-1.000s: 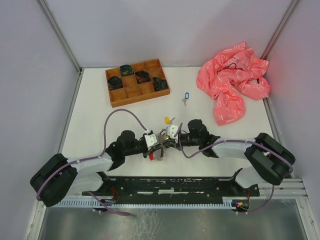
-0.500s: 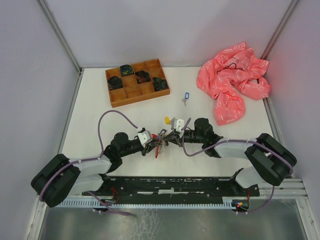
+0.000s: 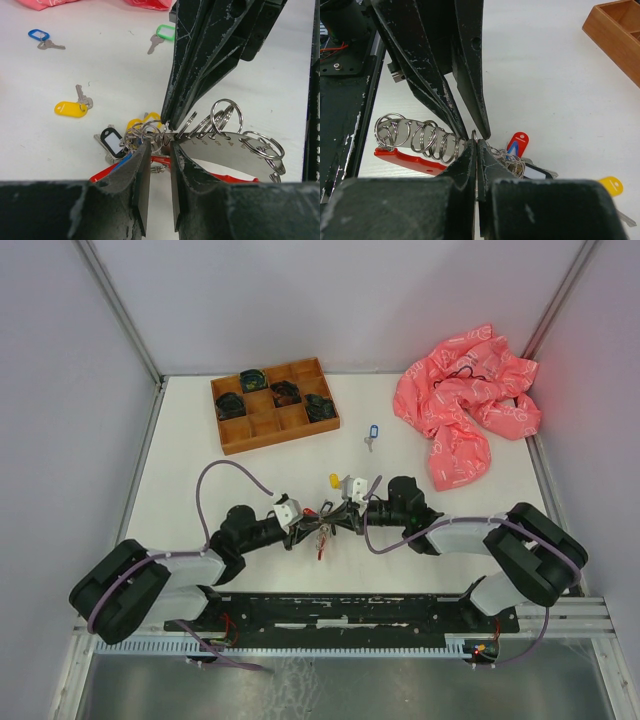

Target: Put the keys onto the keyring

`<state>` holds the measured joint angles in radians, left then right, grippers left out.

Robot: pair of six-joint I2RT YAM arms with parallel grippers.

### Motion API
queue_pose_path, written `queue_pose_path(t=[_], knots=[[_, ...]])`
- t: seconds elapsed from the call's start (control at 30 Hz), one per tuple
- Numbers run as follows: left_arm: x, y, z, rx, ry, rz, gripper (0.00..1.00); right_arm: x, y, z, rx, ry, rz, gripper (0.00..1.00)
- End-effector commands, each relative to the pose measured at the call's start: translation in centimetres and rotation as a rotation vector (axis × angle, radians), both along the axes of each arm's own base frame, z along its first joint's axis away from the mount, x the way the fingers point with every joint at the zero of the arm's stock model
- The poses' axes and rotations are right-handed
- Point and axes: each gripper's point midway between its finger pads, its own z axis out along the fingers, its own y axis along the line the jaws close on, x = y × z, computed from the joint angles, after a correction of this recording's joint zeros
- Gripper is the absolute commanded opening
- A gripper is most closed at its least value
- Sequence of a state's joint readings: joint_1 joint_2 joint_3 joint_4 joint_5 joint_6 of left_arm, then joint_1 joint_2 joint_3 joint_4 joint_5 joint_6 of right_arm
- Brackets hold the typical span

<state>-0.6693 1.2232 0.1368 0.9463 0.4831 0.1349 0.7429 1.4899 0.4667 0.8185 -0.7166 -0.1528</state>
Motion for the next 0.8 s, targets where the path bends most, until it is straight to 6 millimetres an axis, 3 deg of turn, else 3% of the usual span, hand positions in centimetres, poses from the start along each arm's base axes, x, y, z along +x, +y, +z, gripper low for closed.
queue_pose_path(t=[0.0,0.37,0.77], knots=[[-0.3,-0.8,1.5,-0.055,-0.009,-0.045,0.28,-0.3,0.0,0.1,0.021,0.006,0.015,0.01],[-1.7,-1.6,1.3,-0.052,0.031,-0.14,0.27,-2.1,-1.8,-1.1,-0.037,0.082,-0.015,0.01],[-2.7,-2.2,1.2,-0.065,0.04,-0.215,0.26,-2.8,-1.7,-1.4,-0.039,0.082,-0.005,0.01]])
